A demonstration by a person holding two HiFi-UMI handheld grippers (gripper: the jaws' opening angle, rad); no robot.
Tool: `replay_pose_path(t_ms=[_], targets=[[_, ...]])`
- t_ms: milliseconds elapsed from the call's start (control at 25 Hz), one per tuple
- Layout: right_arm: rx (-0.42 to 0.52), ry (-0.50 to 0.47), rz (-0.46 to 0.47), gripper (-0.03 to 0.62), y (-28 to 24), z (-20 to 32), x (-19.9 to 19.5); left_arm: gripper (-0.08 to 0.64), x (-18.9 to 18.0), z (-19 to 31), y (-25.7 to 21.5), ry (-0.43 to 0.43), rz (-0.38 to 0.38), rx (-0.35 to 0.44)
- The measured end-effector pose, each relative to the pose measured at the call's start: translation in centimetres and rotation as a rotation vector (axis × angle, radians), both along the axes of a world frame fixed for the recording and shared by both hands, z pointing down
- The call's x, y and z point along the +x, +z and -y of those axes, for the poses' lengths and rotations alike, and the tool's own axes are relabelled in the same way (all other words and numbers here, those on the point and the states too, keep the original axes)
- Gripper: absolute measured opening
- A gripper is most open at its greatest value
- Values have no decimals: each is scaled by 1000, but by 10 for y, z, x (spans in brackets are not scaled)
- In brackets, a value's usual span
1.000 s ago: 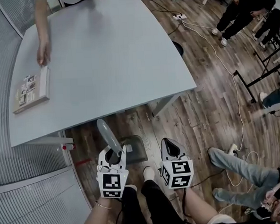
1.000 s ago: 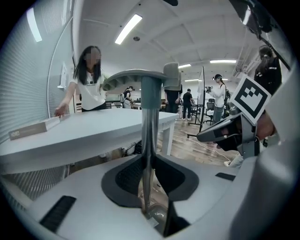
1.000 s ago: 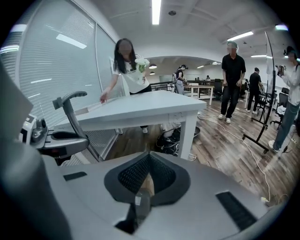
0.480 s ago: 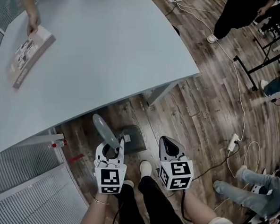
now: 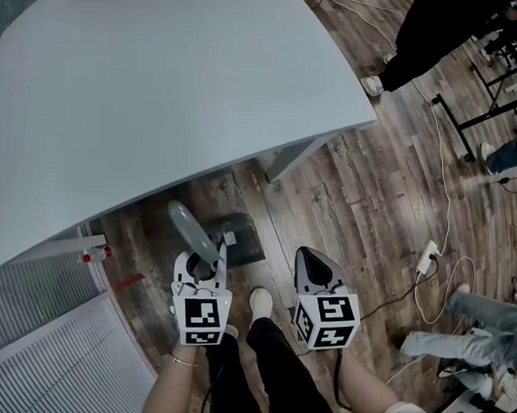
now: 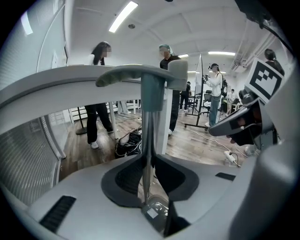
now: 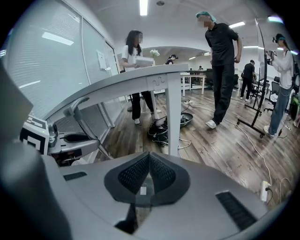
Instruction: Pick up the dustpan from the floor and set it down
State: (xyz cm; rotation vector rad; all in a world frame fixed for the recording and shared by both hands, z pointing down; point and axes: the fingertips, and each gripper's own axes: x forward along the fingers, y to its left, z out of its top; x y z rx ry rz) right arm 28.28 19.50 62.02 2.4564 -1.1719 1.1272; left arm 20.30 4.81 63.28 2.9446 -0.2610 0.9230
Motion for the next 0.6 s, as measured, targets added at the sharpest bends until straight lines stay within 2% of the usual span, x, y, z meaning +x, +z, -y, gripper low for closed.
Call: replay_pose_path(t_ms=[600], targets=[[-7, -22, -1, 32, 10, 15, -5, 97, 15, 16, 17, -42, -56, -23]])
